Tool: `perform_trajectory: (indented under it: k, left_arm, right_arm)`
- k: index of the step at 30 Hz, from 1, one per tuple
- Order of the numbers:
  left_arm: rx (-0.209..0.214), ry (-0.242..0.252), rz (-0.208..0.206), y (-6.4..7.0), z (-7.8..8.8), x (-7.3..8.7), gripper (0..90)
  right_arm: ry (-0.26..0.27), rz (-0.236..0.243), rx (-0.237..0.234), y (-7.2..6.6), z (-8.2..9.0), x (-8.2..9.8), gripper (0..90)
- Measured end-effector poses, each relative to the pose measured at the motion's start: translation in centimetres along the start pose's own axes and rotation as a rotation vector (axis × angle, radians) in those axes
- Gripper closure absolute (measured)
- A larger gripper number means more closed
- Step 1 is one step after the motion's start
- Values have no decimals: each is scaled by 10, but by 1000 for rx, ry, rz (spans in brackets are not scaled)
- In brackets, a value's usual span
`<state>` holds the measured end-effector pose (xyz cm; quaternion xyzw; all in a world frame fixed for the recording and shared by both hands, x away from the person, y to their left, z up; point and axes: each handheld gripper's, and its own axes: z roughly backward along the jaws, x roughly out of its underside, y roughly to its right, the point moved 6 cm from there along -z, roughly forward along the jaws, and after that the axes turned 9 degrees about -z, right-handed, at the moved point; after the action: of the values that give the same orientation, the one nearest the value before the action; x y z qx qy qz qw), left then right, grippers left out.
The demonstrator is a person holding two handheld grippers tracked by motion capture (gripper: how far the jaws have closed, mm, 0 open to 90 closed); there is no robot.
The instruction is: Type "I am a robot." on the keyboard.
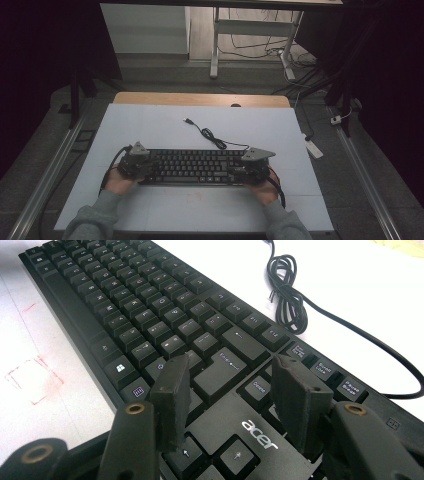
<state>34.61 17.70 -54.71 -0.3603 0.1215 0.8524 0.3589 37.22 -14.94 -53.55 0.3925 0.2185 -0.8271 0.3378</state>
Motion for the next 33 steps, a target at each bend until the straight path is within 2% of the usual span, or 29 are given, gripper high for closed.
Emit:
perform_trajectory:
  k: [1,2,5,6,10,13,21,33]
  left_arm:
    - [5,23,8,0,3,-2,777]
    - [7,47,19,0,6,-5,678]
    - [11,99,36,1,14,-9,547]
    - [12,108,43,1,16,-10,547]
    - [22,132,69,0,20,-12,431]
    - [24,121,84,-2,20,-10,380]
    - [38,97,79,0,17,-9,320]
    - [43,87,70,3,15,-9,303]
  right_arm:
    - [0,0,0,0,0,0,503]
    - [-2,-2,1,1,0,0,503]
    - [-1,1,4,1,1,0,503]
    - [-1,1,4,1,1,0,503]
    - [0,1,4,1,1,0,503]
    - [0,0,3,1,0,0,502]
    - [7,-7,3,2,2,-1,502]
    - [15,-1,5,2,3,-2,503]
